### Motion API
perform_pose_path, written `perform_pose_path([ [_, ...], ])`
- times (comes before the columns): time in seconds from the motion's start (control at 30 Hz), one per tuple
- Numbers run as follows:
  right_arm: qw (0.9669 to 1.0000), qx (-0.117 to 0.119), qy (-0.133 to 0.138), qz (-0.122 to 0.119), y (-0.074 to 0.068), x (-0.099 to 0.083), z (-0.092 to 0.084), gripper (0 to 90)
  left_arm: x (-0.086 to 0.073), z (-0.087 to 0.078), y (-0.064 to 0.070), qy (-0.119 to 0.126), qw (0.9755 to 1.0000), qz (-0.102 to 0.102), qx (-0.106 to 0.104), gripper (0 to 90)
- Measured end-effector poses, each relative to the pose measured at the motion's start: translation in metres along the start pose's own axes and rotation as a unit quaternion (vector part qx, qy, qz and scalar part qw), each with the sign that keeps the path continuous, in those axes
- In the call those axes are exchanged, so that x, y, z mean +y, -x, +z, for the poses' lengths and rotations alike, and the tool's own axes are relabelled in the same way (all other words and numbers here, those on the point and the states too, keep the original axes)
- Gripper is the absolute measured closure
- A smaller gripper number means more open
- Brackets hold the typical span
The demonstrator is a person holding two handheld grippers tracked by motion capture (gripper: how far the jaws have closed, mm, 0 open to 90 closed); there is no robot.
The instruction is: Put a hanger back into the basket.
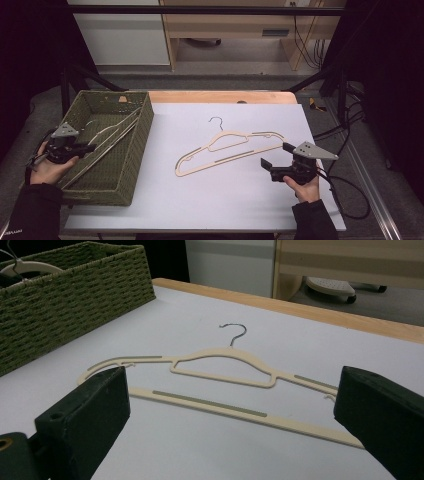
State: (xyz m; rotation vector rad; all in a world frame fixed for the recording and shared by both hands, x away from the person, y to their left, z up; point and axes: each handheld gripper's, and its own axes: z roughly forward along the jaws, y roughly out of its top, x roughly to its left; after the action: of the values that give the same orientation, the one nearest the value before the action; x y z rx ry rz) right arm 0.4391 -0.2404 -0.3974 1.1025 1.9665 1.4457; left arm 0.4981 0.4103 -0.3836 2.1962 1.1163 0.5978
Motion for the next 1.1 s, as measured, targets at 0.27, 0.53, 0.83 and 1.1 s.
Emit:
perform_pose_path([
  [0.27, 1.0, 0.001, 0.001, 0.001, 0.0, 0.0, -0.001, 2.1, 0.001, -0.003, 0.01, -0.009, 1.0, -0.001, -0.002, 65.8],
  [0.53, 1.0, 0.003, 0.006, 0.002, 0.0, 0.002, -0.003, 2.1, 0.006, -0.027, 0.015, 0.036, 0.9993, -0.013, -0.002, 55.3],
  [0.83, 0.9999, 0.005, 0.011, 0.002, 0.0, 0.003, -0.005, 2.1, 0.022, -0.052, 0.031, 0.138, 0.989, -0.052, -0.008, 45.5],
  [1.1, 0.9998, 0.01, 0.012, 0.009, -0.001, 0.003, -0.003, 2.1, 0.049, -0.063, 0.063, 0.21, 0.9759, -0.05, -0.03, 28.3],
])
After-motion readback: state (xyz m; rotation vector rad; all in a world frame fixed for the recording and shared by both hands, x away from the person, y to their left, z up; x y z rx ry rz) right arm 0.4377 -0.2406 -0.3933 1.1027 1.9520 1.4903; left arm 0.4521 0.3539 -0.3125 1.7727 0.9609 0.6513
